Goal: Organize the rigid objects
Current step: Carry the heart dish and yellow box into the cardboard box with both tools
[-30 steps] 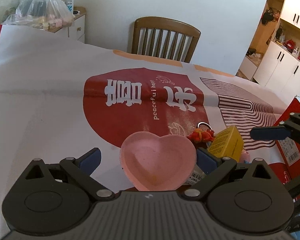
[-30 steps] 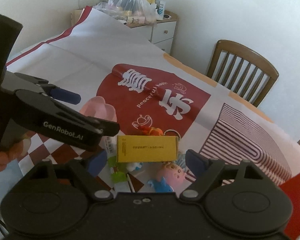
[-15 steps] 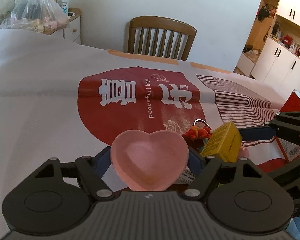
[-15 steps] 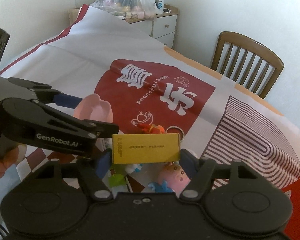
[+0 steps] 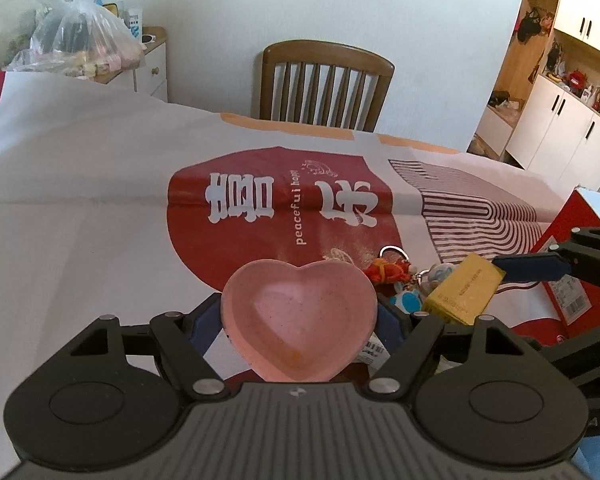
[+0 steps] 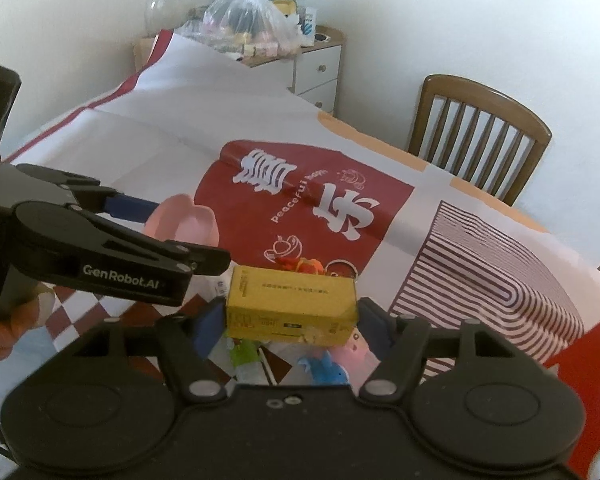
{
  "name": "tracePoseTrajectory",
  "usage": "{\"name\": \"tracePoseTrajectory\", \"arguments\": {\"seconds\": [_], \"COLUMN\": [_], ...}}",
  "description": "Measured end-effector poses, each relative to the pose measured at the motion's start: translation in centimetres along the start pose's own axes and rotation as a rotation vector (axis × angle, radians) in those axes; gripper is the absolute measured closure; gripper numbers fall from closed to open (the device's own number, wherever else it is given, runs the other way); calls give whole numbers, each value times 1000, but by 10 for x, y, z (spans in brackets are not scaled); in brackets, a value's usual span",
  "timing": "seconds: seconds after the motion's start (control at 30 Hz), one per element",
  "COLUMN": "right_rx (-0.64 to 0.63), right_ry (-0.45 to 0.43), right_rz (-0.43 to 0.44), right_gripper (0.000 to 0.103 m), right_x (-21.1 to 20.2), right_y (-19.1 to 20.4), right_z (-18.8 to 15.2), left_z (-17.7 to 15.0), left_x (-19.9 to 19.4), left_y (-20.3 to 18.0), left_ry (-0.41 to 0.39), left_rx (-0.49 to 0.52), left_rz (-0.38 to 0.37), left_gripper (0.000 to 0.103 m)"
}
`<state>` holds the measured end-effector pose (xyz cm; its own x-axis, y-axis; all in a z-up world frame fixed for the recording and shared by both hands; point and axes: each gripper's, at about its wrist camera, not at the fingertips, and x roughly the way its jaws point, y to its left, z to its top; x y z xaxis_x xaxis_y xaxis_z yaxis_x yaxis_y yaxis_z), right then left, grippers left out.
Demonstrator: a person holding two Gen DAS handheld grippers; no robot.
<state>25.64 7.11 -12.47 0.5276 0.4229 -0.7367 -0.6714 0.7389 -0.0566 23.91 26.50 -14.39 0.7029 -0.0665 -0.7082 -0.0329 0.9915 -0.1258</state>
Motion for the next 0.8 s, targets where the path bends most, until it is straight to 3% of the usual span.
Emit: {"name": "tracePoseTrajectory", "arguments": {"seconds": [0.43,0.8], "right_rx": [31,97], "right_ry": [-47,-85], "right_rz": [0,-48], "right_gripper": [34,34], "right_x": [-56,-116], "right_y": [4,-16], "right_z": [-4,-17], "left_z": [8,15], "left_x": [-43,-91], "left_y": [-24,-70], "left_ry": [-7,-12], "left_rx": [20,86], "left_rz": [-27,-53], "left_gripper": [25,25]}}
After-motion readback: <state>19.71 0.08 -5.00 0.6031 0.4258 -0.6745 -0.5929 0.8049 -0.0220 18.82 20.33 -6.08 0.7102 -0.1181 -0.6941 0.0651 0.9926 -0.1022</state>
